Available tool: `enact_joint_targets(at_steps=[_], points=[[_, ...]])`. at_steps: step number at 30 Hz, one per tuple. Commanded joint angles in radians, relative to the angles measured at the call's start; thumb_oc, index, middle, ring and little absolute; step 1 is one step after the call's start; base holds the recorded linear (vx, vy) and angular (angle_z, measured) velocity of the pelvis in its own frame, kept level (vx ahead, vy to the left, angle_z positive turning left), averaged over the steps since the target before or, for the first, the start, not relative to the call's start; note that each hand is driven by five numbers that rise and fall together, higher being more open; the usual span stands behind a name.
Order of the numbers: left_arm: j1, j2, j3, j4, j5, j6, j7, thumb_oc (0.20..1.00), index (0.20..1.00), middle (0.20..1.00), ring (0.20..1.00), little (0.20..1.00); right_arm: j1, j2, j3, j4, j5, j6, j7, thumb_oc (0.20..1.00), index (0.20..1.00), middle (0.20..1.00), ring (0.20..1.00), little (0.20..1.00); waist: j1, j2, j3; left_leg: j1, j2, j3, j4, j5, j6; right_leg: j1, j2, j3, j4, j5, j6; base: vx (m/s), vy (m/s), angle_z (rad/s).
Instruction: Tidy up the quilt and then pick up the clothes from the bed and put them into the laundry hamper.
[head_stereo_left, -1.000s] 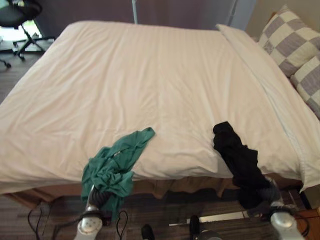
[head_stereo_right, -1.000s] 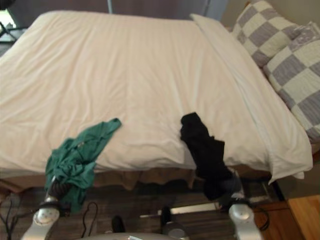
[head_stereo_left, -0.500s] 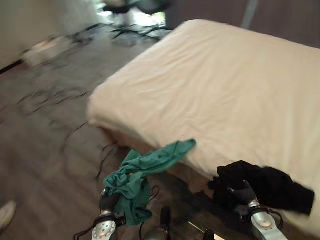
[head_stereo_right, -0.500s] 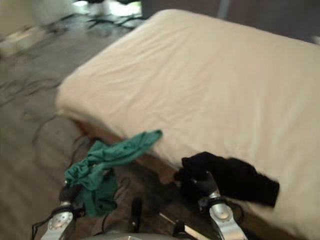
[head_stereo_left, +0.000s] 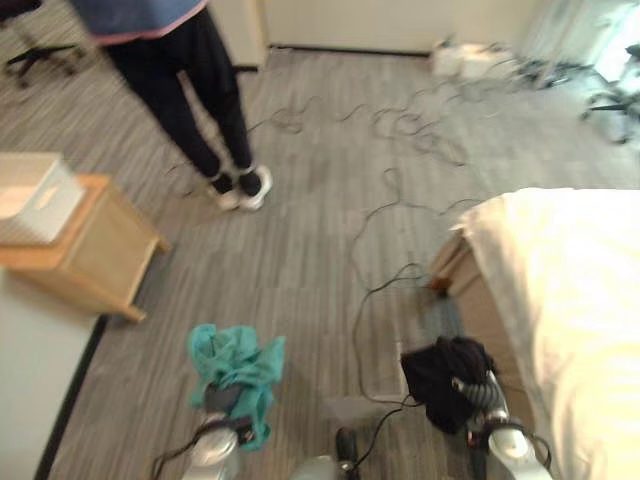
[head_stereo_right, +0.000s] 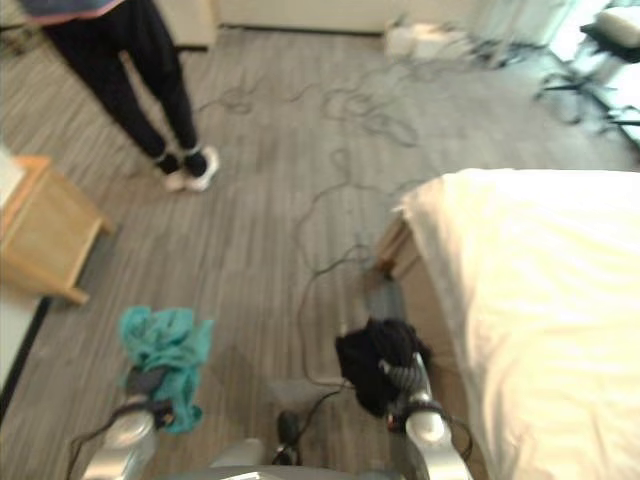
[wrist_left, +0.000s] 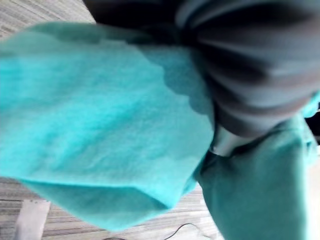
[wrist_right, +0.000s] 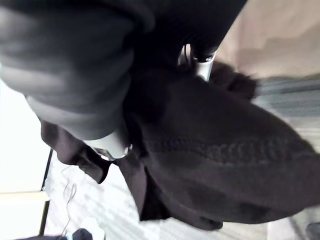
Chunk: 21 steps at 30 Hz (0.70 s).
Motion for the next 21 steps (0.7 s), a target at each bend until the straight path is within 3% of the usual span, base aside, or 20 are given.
enact_joint_targets(at_steps=[1,2,3,6,7,13,14,15,16,18,19,20,21], points=[[-0.020,0.023,-0.071,-0.076,0.052,-0.037,-0.020,0.200,0.200,0.200,0.200,0.200,-0.013,-0.020,-0.051,-0.021,0.079,-0.087,-0.022,0.200,0.200,0.200,0.200,0.200,-0.044,-0.035,0.003,0.021,0.050,-0.047,-0.060,-0.090,-0.150,-0.049,0.043,0.093,-0.349,0.158,0.040,0.11,-0.034,1.39],[-0.021,0.023,-0.071,-0.076,0.052,-0.037,-0.020,0.200,0.200,0.200,0.200,0.200,-0.014,-0.020,-0.051,-0.020,0.079,-0.087,-0.022,0.200,0.200,0.200,0.200,0.200,-0.045,-0.034,0.002,0.018,0.051,-0.049,-0.060,-0.088,-0.150,-0.048,0.045,0.091,-0.354,0.163,0.040,0.15,-0.060,2.05],[-0.038,0.028,-0.076,-0.018,0.091,-0.025,-0.028,0.200,0.200,0.200,0.200,0.200,-0.025,-0.030,-0.049,0.022,0.063,-0.083,-0.035,0.200,0.200,0.200,0.200,0.200,-0.041,-0.049,0.003,0.029,0.034,-0.077,-0.060,-0.091,-0.154,-0.008,0.052,0.104,-0.448,0.177,0.042,0.06,-0.030,1.58],[-0.038,0.013,-0.087,-0.026,0.080,-0.028,-0.031,0.200,0.200,0.200,0.200,0.200,-0.026,-0.022,-0.030,0.015,0.069,-0.083,-0.012,0.200,0.200,0.200,0.200,0.200,-0.038,-0.066,-0.017,0.052,0.022,-0.071,-0.060,-0.112,-0.152,0.031,0.050,0.102,-0.488,0.187,0.043,0.13,-0.037,1.11],[-0.212,-0.122,-0.210,0.422,0.271,-0.041,0.039,0.200,0.200,0.200,0.200,0.200,-0.109,-0.061,0.164,0.539,0.012,-0.062,0.045,0.200,0.200,0.200,0.200,0.200,0.047,-0.037,-0.010,0.056,0.057,-0.139,-0.060,-0.067,-0.196,0.081,0.052,0.054,-0.554,0.176,0.046,0.09,-0.044,0.50],[-0.186,-0.092,-0.200,0.361,0.278,-0.063,0.038,0.200,0.200,0.200,0.200,0.200,-0.088,-0.091,0.167,0.499,0.023,-0.089,0.054,0.200,0.200,0.200,0.200,0.200,0.038,-0.044,-0.029,0.128,0.072,-0.095,-0.051,-0.098,-0.215,0.158,0.067,0.088,-0.667,0.204,0.031,0.21,-0.099,-0.01],[-0.181,-0.088,-0.189,0.332,0.259,-0.068,0.032,0.200,0.200,0.200,0.200,0.200,-0.092,-0.119,0.166,0.446,0.003,-0.100,0.054,0.200,0.200,0.200,0.200,0.200,0.050,-0.047,-0.002,0.062,0.090,-0.086,0.136,-0.094,-0.237,0.184,0.070,0.098,-0.667,0.184,0.012,0.07,-0.081,-0.13],[-0.182,-0.088,-0.189,0.332,0.259,-0.068,0.032,0.200,0.200,0.200,0.200,0.200,-0.093,-0.119,0.166,0.446,0.003,-0.100,0.054,0.200,0.200,0.200,0.200,0.200,0.049,-0.048,-0.005,0.057,0.090,-0.087,0.136,-0.093,-0.237,0.180,0.069,0.097,-0.667,0.185,0.011,0.15,-0.142,-0.26],[-0.179,-0.087,-0.186,0.301,0.245,-0.068,0.027,0.200,0.200,0.200,0.200,0.200,-0.108,-0.153,0.164,0.394,-0.022,-0.105,0.049,0.200,0.200,0.200,0.200,0.200,0.064,-0.048,0.026,-0.053,0.106,-0.097,0.331,-0.016,-0.256,0.207,0.066,0.096,-0.667,0.158,-0.014,0.08,-0.063,-0.24],[-0.179,-0.087,-0.186,0.301,0.245,-0.068,0.027,0.200,0.200,0.200,0.200,0.200,-0.108,-0.154,0.164,0.393,-0.022,-0.104,0.049,0.200,0.200,0.200,0.200,0.200,0.062,-0.046,0.025,-0.059,0.108,-0.100,0.339,-0.020,-0.257,0.206,0.069,0.094,-0.667,0.158,-0.015,0.18,-0.082,-0.21],[-0.163,-0.086,-0.172,0.282,0.226,-0.065,0.032,0.200,0.200,0.200,0.200,0.200,-0.114,-0.187,0.151,0.333,-0.042,-0.101,0.040,0.200,0.200,0.200,0.200,0.200,0.082,-0.067,0.042,-0.179,0.080,-0.098,0.401,-0.007,-0.243,0.239,0.078,0.116,-0.667,0.118,-0.026,0.29,-0.096,-0.20],[-0.162,-0.086,-0.172,0.281,0.226,-0.065,0.032,0.200,0.200,0.200,0.200,0.200,-0.113,-0.187,0.151,0.332,-0.042,-0.100,0.040,0.200,0.200,0.200,0.200,0.200,0.083,-0.067,0.041,-0.179,0.081,-0.096,0.404,-0.010,-0.242,0.239,0.078,0.118,-0.667,0.117,-0.026,0.59,-0.074,-0.17],[-0.140,-0.085,-0.164,0.252,0.223,-0.063,0.034,0.200,0.200,0.200,0.200,0.200,-0.104,-0.198,0.143,0.296,-0.052,-0.099,0.034,0.200,0.200,0.200,0.200,0.200,0.099,-0.071,0.027,-0.204,0.069,-0.055,0.281,-0.049,-0.213,0.251,0.085,0.135,-0.667,0.080,-0.015,0.49,0.053,-0.19]])
